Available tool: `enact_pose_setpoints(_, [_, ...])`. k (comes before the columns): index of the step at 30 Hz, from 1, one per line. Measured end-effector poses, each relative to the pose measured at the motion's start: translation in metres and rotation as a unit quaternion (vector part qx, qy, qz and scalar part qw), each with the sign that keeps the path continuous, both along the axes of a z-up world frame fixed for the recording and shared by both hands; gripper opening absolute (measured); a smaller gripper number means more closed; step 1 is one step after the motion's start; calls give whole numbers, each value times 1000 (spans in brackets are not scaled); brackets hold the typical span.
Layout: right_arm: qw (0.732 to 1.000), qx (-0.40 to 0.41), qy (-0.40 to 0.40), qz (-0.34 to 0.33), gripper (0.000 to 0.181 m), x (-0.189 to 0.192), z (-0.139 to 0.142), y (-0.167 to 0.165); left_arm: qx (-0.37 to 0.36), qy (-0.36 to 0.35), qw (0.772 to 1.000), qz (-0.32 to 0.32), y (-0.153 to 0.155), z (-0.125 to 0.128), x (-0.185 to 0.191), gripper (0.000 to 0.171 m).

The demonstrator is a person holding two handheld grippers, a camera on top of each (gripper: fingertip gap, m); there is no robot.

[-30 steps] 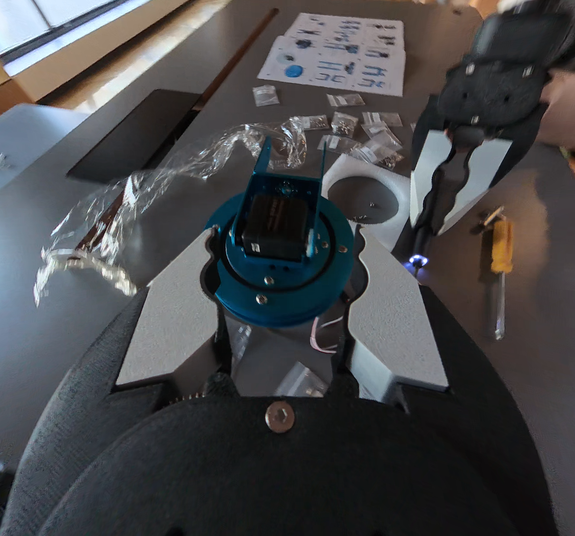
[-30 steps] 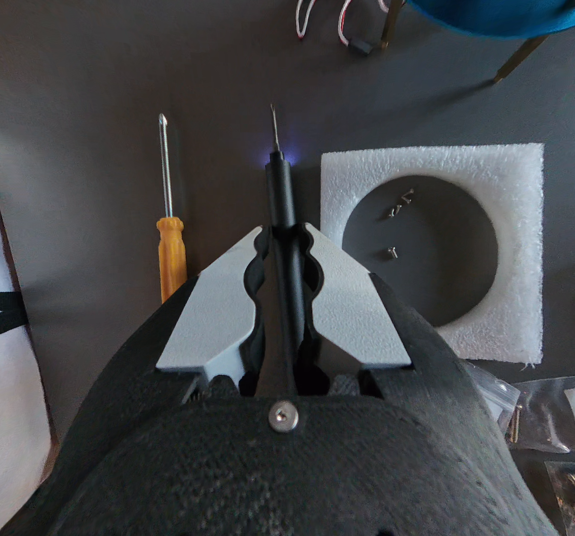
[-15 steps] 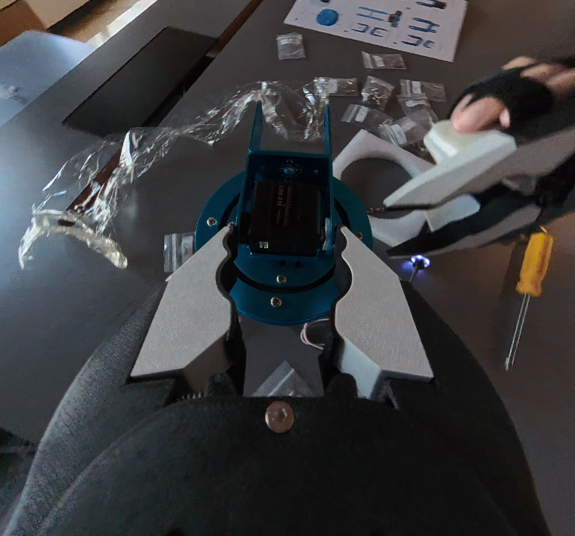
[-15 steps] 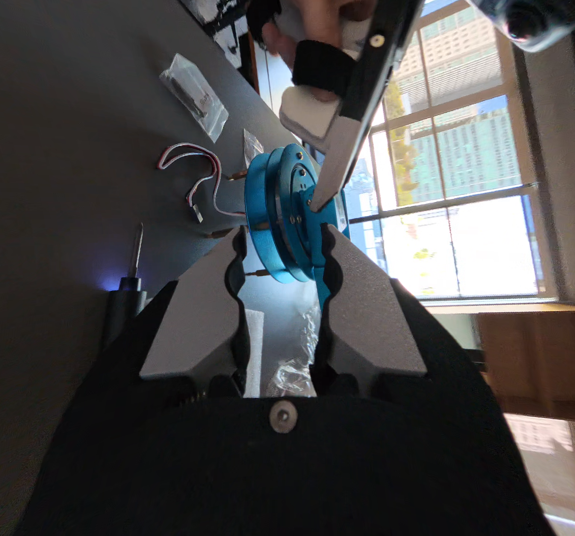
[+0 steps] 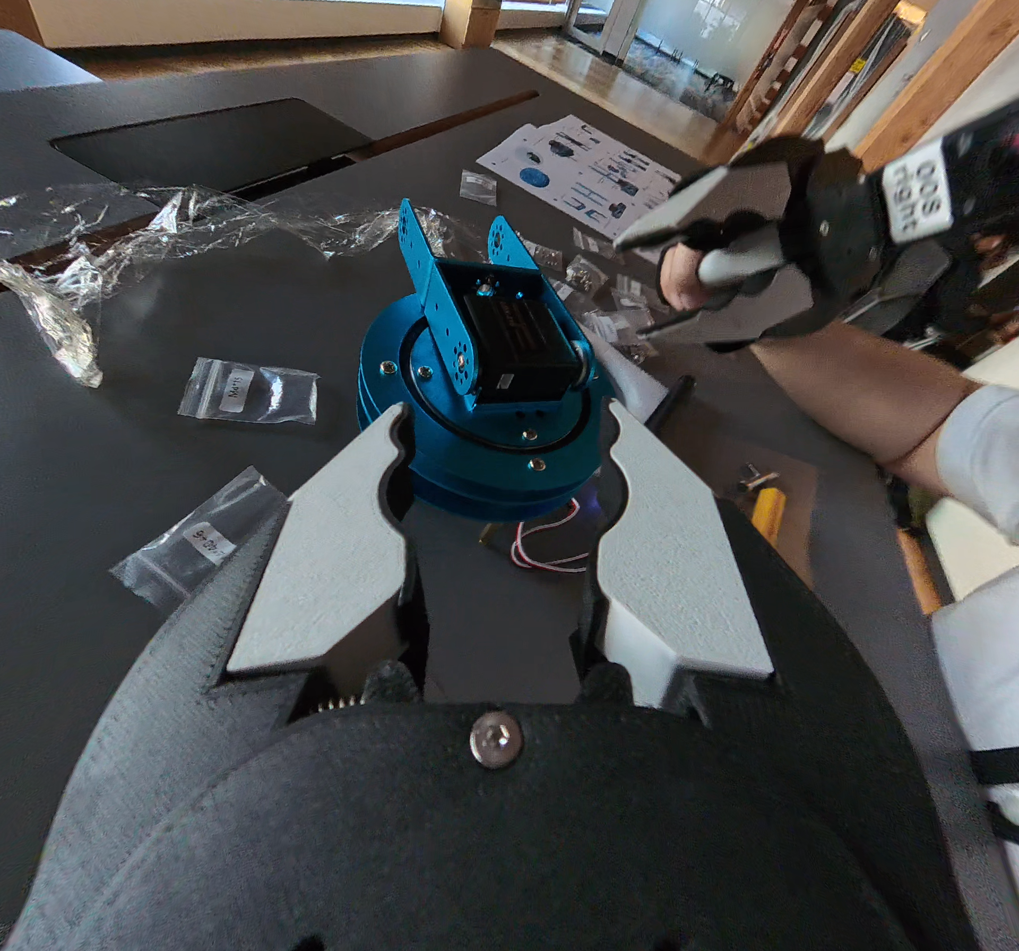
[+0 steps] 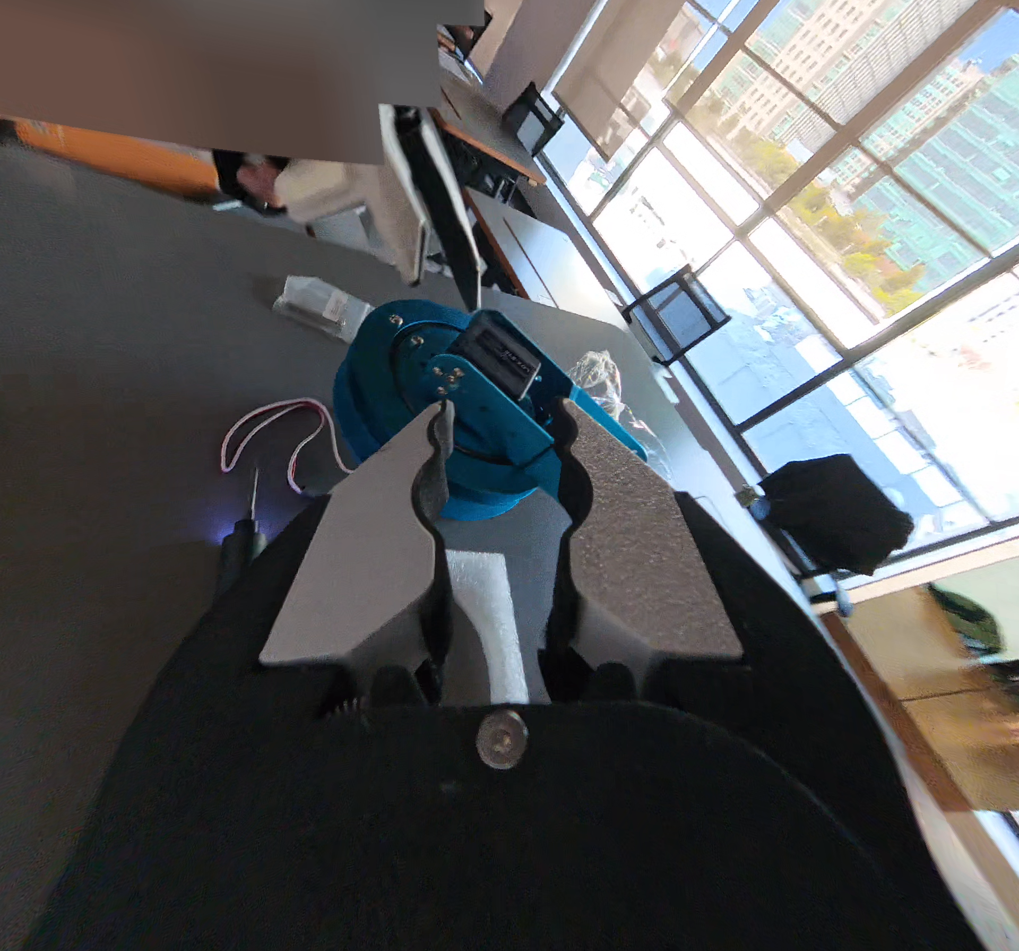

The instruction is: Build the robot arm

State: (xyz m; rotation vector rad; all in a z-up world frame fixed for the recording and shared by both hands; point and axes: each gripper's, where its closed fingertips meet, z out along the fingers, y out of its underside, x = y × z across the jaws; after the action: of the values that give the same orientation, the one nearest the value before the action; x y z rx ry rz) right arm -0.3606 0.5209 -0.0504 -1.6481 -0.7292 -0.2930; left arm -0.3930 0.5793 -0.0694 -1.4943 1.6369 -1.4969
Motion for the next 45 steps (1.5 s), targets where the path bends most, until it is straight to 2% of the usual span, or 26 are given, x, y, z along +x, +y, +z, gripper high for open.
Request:
enact_pose_setpoints(2, [1000,-16,22,2,36,2,-5,6,39,-16,999,16,2,-1,4,66])
enact_pose_setpoints(4, [1000,-21,8,-4,35,-1,-14,10,57,-36,997,25,1,0,8,64])
enact_pose_setpoints(7, [999,-21,-43,-20,36,-3,-22,14,40,-35,999,-3,-10,-6,7,63])
enact_pose_setpoints(11, [998,-12,-65,-22,37,-6,-15,21,29,-51,998,-15,-11,-7,-1,59])
enact_pose_setpoints(18, [996,-29,-78,-16,34,-12,-10,26,35,-109,993,1,10,15,-7,57])
enact_pose_setpoints(21, [998,-38,-55,-8,32,-13,-8,26,40,-92,995,-8,13,8,-4,56])
enact_pose_setpoints(28, [995,-65,-72,-6,34,-15,-17,26,38,-65,996,-47,1,-9,-2,54])
enact_pose_setpoints(34, [995,-68,-66,-4,30,-15,-21,29,28,-67,994,-78,-8,-11,-6,35])
enact_pose_setpoints(36, [994,-74,-74,0,30,-15,-22,27,21,-68,995,-75,-6,-10,-7,33])
enact_pose_setpoints(41, [997,-65,-38,15,15,-17,-13,24,-8,-70,995,-73,-2,-9,-8,33])
enact_pose_setpoints(45, [996,-76,-41,17,22,-16,-18,25,-4,-73,995,-72,-2,-9,-8,34])
